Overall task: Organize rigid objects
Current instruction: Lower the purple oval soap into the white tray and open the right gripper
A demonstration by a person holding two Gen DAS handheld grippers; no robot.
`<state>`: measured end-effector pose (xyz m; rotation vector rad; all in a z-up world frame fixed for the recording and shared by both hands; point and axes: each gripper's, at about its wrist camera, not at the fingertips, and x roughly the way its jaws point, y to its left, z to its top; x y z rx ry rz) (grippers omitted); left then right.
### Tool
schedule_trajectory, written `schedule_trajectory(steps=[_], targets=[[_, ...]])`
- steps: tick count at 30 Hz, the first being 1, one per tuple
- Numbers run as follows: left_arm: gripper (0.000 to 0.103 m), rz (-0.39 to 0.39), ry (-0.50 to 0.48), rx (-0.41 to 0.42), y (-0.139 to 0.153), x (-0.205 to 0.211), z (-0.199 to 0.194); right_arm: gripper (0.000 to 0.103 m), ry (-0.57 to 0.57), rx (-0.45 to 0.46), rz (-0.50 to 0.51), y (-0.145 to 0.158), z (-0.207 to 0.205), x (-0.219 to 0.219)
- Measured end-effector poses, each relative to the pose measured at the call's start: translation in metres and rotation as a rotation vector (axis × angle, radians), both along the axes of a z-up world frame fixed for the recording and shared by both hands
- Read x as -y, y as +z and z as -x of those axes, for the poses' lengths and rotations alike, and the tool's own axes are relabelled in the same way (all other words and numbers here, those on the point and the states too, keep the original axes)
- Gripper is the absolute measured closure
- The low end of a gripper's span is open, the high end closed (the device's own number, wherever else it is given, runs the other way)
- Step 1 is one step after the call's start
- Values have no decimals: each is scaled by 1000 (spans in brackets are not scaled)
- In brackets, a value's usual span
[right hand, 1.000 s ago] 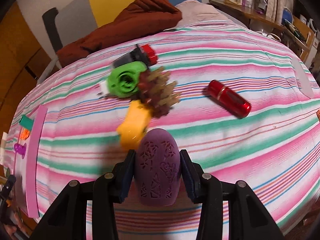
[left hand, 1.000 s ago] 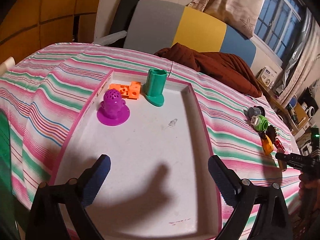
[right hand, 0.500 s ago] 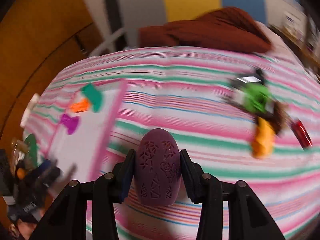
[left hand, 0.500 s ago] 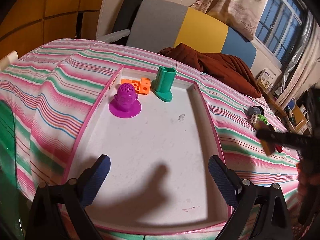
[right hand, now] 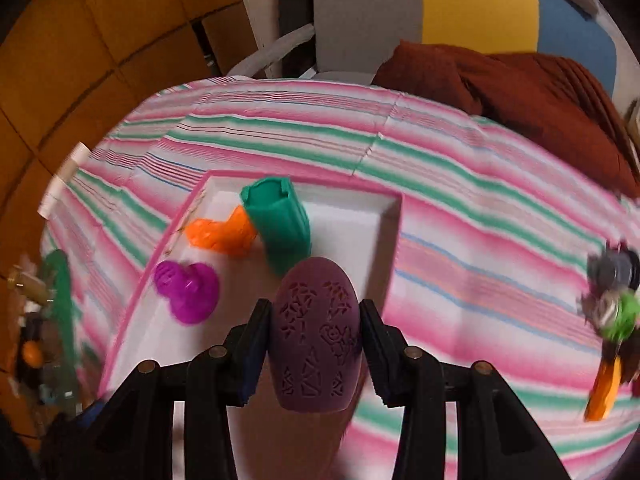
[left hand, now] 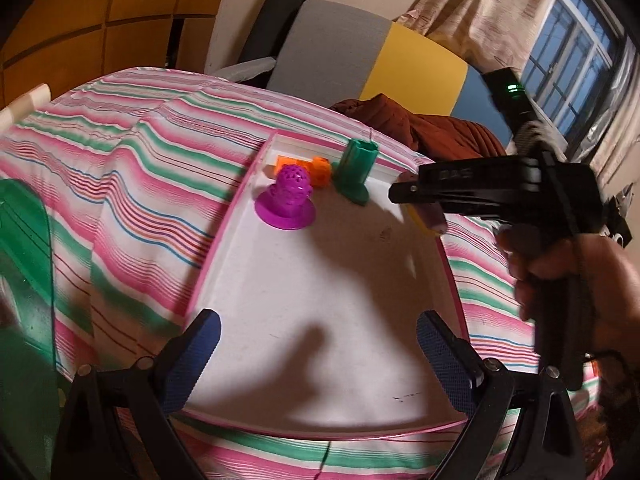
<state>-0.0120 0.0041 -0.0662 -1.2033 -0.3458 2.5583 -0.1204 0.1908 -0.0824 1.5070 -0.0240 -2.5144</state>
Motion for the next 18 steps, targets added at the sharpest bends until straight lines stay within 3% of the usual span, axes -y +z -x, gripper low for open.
schedule_trajectory(steps=[10,14,18], targets=[[4,-25,29,26,-3,8,5,59,6,-63,-187,-16,36,13],[4,-25,25,21,-3,7,4,59,-23,-102,-161,-7,31,7],[4,-28,22,21,-2,5,5,58,-90,-159,-73,12,15,-13]])
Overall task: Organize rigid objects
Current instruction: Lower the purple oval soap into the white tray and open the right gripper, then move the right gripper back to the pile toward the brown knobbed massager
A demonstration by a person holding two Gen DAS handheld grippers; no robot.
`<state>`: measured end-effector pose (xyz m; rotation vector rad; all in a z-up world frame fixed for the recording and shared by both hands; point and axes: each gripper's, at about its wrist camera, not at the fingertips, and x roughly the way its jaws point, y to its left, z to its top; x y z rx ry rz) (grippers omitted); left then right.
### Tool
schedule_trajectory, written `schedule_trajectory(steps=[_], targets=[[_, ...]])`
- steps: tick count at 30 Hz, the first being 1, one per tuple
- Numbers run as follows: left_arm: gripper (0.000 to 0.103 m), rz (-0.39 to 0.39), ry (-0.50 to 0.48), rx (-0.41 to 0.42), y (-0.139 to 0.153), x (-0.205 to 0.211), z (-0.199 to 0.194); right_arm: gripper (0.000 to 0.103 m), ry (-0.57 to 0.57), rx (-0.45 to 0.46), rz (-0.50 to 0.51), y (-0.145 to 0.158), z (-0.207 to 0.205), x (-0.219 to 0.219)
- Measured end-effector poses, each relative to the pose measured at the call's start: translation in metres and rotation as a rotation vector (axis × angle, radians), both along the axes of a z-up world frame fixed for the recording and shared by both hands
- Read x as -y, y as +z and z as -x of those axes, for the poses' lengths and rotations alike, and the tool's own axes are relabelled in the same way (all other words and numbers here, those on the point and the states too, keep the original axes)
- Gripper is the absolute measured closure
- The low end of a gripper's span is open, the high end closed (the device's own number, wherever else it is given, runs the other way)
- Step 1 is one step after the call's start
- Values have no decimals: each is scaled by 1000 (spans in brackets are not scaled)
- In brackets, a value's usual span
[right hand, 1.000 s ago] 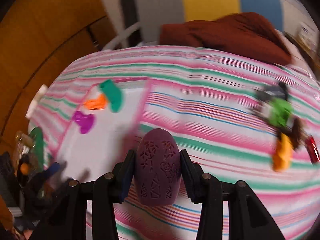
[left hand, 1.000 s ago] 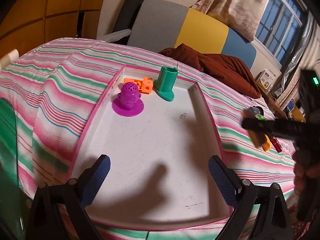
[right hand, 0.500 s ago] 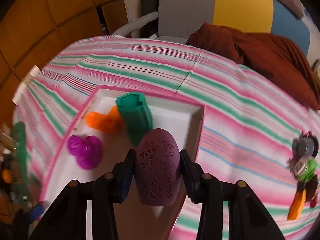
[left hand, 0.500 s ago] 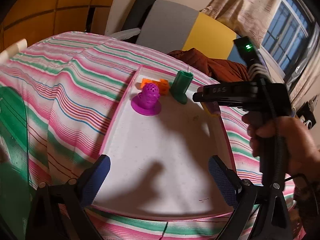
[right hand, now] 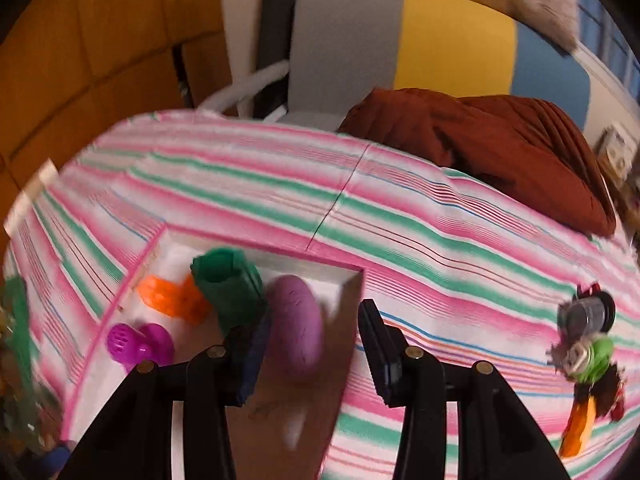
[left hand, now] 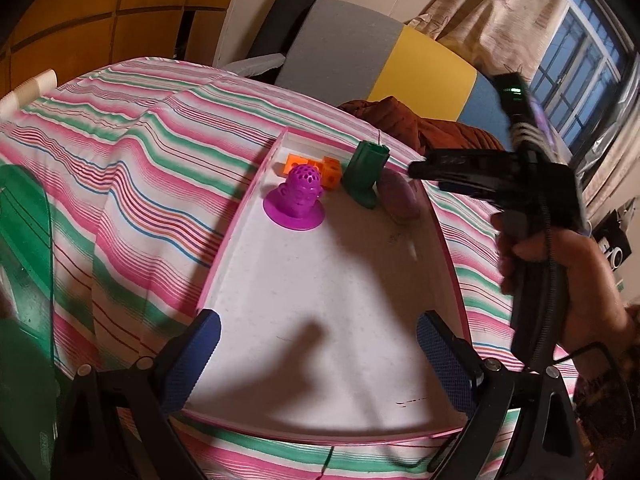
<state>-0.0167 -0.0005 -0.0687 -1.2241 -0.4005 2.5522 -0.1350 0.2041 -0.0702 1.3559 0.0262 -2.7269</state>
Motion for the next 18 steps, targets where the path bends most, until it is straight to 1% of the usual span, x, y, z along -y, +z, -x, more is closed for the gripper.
schedule_trajectory(steps=[4,8,15,18], targets=[[4,1,-8,-3,1,-3,-4,58,-59,-35,46,12,-16,-22],[4,5,-23,-7,2,-9,-7,58,-91,-32,70,16,-34,-42],[4,19,-54,-22,7,-20,-15,58,-117,-29,65,16,-66,-67],[4,25,-67,-26,9,-26,-19,58,-139,-10,63,12,-78,-82]])
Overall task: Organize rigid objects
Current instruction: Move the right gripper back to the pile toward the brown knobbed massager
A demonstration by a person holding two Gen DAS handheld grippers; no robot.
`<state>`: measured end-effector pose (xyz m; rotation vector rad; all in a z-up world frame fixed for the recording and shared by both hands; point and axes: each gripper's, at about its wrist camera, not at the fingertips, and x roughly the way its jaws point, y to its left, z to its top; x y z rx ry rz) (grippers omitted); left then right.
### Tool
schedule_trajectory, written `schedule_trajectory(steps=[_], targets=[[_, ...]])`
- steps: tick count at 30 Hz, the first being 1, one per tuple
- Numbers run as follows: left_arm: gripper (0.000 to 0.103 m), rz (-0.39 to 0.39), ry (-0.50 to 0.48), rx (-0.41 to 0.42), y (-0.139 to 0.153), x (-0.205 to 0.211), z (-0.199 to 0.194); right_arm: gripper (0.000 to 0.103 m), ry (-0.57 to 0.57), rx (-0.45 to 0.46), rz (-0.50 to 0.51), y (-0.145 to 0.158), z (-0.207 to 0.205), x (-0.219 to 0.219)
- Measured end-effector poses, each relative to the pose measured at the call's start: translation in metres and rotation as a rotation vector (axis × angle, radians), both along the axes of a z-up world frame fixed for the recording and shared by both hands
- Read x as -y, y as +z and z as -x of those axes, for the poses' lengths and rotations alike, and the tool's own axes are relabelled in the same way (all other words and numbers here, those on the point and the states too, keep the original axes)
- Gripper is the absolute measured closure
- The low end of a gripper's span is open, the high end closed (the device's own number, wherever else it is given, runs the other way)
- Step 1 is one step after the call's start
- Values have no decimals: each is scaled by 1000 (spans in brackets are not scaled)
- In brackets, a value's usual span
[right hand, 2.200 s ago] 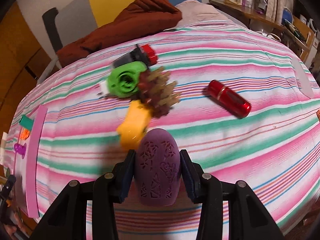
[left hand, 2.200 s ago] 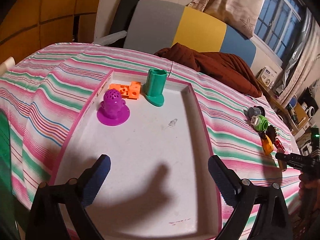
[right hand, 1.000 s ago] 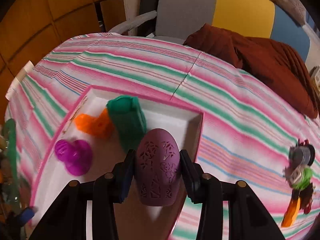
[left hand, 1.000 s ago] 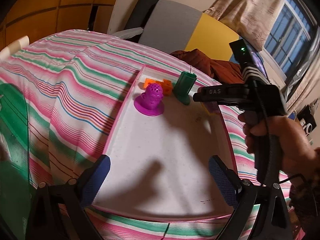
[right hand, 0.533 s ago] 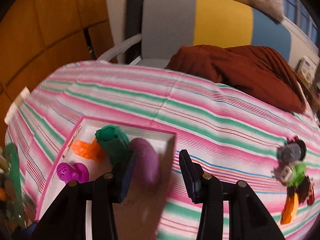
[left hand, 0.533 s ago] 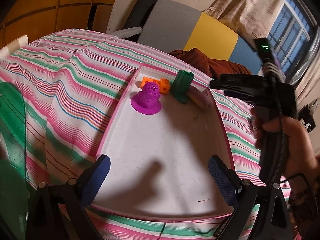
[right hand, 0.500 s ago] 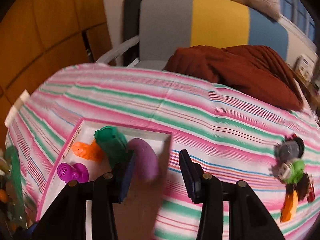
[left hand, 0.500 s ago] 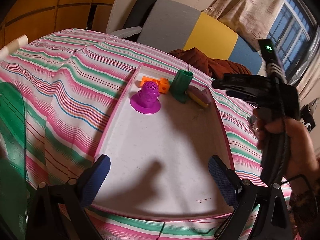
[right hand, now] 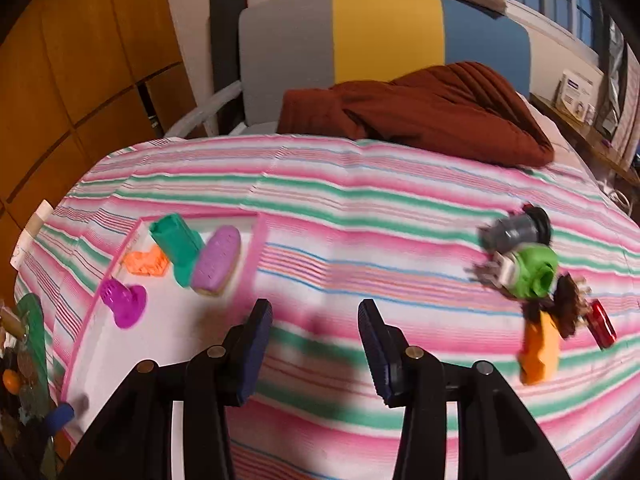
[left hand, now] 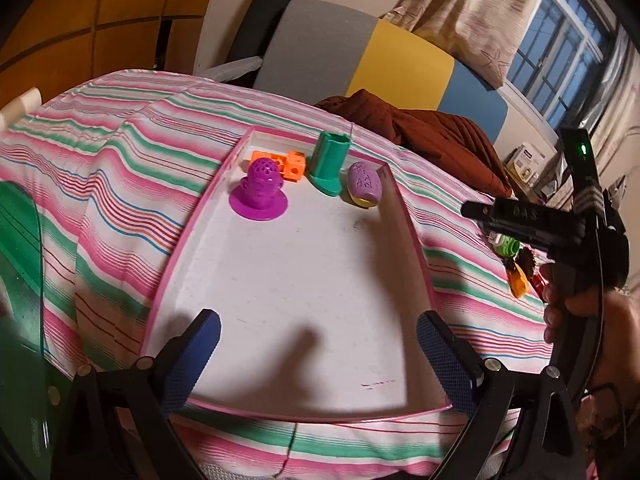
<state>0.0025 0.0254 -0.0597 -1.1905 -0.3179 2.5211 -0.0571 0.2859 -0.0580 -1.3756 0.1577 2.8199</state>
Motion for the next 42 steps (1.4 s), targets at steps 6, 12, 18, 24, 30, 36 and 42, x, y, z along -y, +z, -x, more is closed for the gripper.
schedule_trajectory(steps=[6,12,18,24,30,36,42], targets=[[3,13,-49,-8,2,-17,-8,58,-34,48,-9,-17,-21,-24],[3,41,-105,-18,4,-39,-17,58,-56,94,-3,-33,-39,-45],[3,82,-184,-45,9,-67,-27,58,-66,151,-26,-46,-55,-71],[3,111,-236,-60,12,-86,-33,58,-155,118,-71,-31,-64,-125],[3,149,-285,-82,15,-106,-39,58,-330,61,-70,-12,-61,-196],[3,183,-319,-86,13,-121,-44,58,-357,-25,42,-2,-46,-235],[3,209,-329,-91,11,-126,-46,58,-309,-15,38,-13,-20,-224]])
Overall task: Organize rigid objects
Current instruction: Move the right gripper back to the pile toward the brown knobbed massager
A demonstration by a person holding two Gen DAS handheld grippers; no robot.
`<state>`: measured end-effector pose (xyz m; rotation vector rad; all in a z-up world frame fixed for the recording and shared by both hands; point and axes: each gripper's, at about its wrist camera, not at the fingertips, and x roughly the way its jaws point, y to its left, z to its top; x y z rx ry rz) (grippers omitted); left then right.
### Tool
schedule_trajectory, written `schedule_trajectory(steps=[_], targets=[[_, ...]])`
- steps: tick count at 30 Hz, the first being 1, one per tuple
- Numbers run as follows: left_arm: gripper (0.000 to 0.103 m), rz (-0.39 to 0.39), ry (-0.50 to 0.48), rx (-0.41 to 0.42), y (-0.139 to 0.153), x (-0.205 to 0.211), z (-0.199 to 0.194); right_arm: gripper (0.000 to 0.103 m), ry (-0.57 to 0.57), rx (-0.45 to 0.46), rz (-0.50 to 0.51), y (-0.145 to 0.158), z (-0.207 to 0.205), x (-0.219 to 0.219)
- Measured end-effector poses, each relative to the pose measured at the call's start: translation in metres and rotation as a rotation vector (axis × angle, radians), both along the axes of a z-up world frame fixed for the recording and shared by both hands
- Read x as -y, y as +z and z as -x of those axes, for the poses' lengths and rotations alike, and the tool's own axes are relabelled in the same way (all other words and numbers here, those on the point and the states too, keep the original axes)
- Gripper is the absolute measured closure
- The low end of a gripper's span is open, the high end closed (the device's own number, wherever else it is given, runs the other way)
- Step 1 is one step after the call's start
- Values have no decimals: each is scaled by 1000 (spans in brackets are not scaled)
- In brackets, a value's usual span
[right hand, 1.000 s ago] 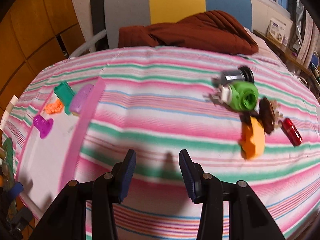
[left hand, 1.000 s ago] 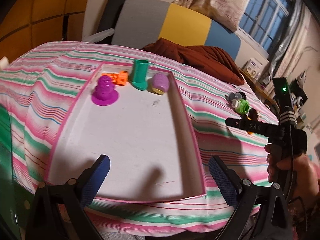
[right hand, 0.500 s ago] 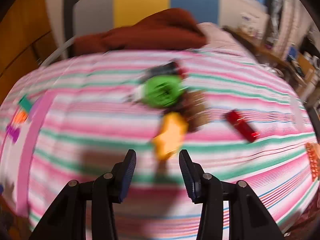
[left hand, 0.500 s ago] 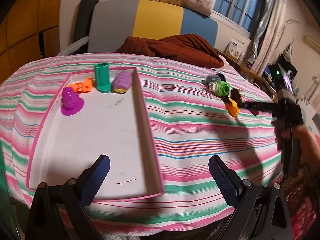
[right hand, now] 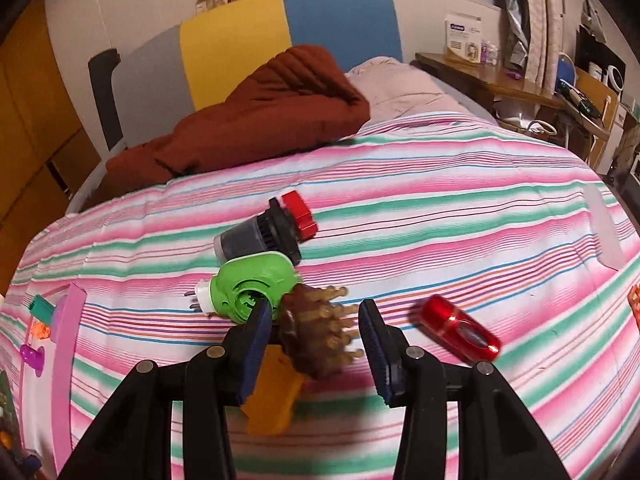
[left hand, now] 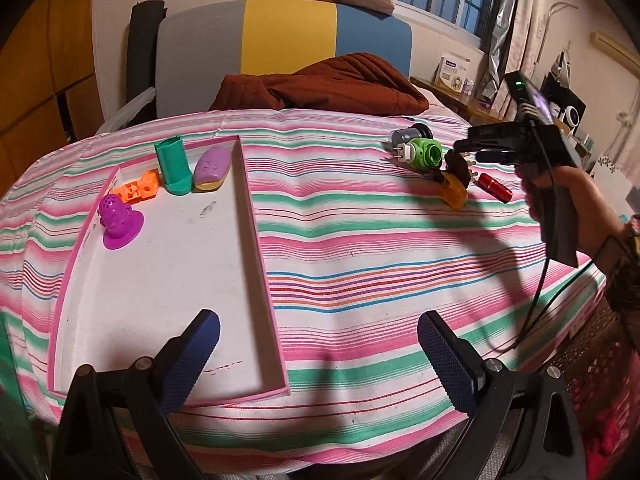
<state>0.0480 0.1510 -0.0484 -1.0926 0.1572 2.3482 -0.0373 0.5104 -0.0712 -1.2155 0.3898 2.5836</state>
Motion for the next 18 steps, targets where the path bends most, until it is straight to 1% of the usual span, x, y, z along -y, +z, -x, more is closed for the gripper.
schedule_trajectory(steps=[3,4,5,6,10,13,15,18], targets=[[3,3,6,3,-1,0,2,58,6,65,-36,-12,8,3],[3,2,7,8,-2,0,3,58,11,67,-45,-13,8,2],[3,2,10,12,-3,0,5,58,10,60,-26,-14,6,-2],[3,2,13,16,-4,-1,6,58,4,48,12,-14,4,-7],[3,-8,15,27,-5,-2,10,60,-89,-11,297,-21,-10,-43],[3,-12,13,26,-5,-4,10,60,-141,-37,432,-27,-19,-60],[3,-12,12,25,-5,-6,10,60,-161,-43,466,-28,-23,-65],[3,-8,5,20,-5,-7,8,60,-209,-44,473,-27,-33,-70]])
